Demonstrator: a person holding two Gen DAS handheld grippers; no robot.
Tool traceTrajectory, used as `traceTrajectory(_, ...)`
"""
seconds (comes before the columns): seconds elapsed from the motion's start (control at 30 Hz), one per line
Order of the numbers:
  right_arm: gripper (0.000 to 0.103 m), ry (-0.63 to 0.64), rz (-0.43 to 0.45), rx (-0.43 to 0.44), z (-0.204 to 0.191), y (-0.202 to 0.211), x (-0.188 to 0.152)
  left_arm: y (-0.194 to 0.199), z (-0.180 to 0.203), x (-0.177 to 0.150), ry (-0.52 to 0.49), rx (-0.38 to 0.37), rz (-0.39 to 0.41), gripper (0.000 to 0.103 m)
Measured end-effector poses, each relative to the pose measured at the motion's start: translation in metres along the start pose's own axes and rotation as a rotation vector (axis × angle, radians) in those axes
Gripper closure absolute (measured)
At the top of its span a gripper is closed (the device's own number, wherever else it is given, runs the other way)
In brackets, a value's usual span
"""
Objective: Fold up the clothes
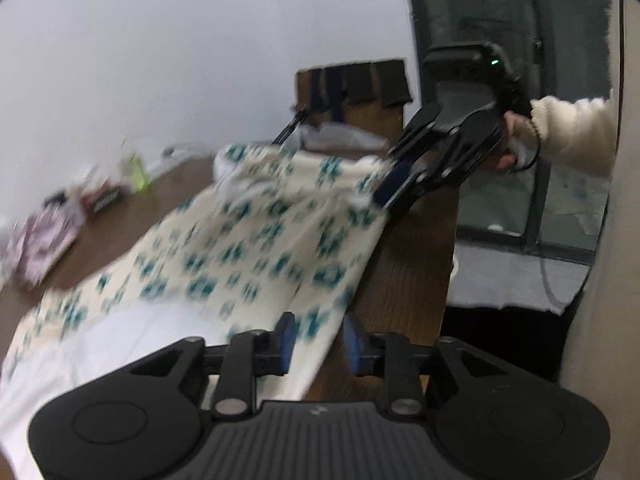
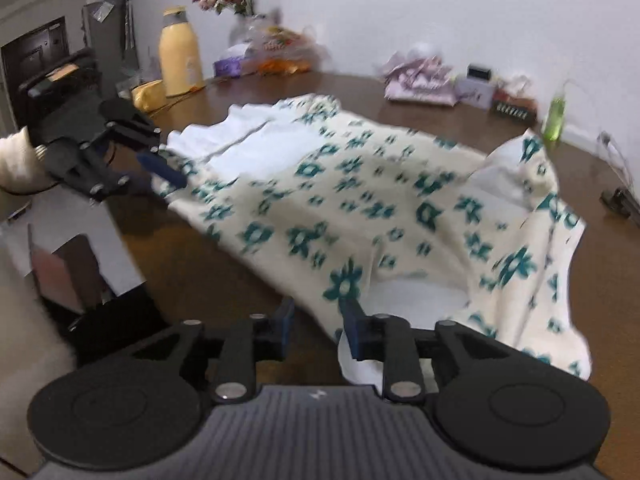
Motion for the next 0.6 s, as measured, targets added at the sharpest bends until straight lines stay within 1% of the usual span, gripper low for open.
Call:
traceTrajectory(0.03, 0.076, 0.009, 0.014, -0.016, 0.002, 0.0, 0.003, -0.004, 0.003, 0.004, 0.0, -0.004, 0.009, 0.077)
traceTrajectory(0.1, 0.068, 0.022, 0.011, -0.068, 0.009, -0.004, 0.005, -0.011, 0.009, 0.013, -0.001, -0.011, 0.026, 0.077)
traceTrajectory(0.13, 0.068, 0.032, -0.002, -0.103, 0.012, -0.007, 0.003, -0.015, 0.011, 0.017, -0.001, -0.014, 0.034, 0.077)
traceTrajectory(0.17, 0.068, 0.013, 0.004, -0.079, 0.013, -0.008, 0.002, -0.024, 0.016, 0.02, 0.002, -0.005, 0.02, 0.078)
traceTrajectory(0.23, 0.084, -0.026, 0.015, -0.031, 0.014, -0.008, 0.0, -0.036, 0.026, 0.026, 0.014, -0.017, 0.01, 0.077)
traceTrajectory(0.27, 0.098, -0.035, 0.022, -0.019, 0.015, -0.006, 0.0, -0.04, 0.031, 0.028, 0.018, -0.036, 0.005, 0.077)
traceTrajectory(0.33, 0.1, -0.054, 0.037, 0.004, 0.015, -0.002, -0.002, -0.045, 0.041, 0.03, 0.004, -0.068, -0.008, 0.077)
traceTrajectory(0.37, 0.1, -0.064, 0.044, 0.016, 0.015, -0.001, -0.003, -0.047, 0.045, 0.03, -0.013, -0.072, -0.012, 0.077)
traceTrajectory(0.43, 0.1, -0.082, 0.058, 0.039, 0.016, 0.003, -0.005, -0.048, 0.046, 0.029, -0.014, -0.077, -0.01, 0.077)
traceTrajectory(0.47, 0.101, -0.092, 0.065, 0.05, 0.016, 0.005, -0.005, -0.049, 0.045, 0.029, -0.012, -0.076, -0.016, 0.08)
traceTrajectory(0.5, 0.101, -0.101, 0.072, 0.062, 0.016, 0.007, -0.006, -0.05, 0.044, 0.029, -0.011, -0.075, -0.021, 0.095)
traceTrajectory(0.53, 0.101, -0.111, 0.08, 0.074, 0.017, 0.009, -0.007, -0.05, 0.043, 0.03, -0.009, -0.074, -0.027, 0.099)
traceTrajectory(0.6, 0.101, -0.13, 0.094, 0.097, 0.017, 0.013, -0.009, -0.048, 0.042, 0.031, -0.013, -0.081, -0.023, 0.102)
Point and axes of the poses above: each gripper's, at about its wrist camera, not at the fingertips, and y roughly against the way its jaws point, z to its right, x to its top, the point moved 8 cm from there along -y, roughly the way its jaws point, and after that the axes turned 12 degrees about x, right-handed, at the moved point
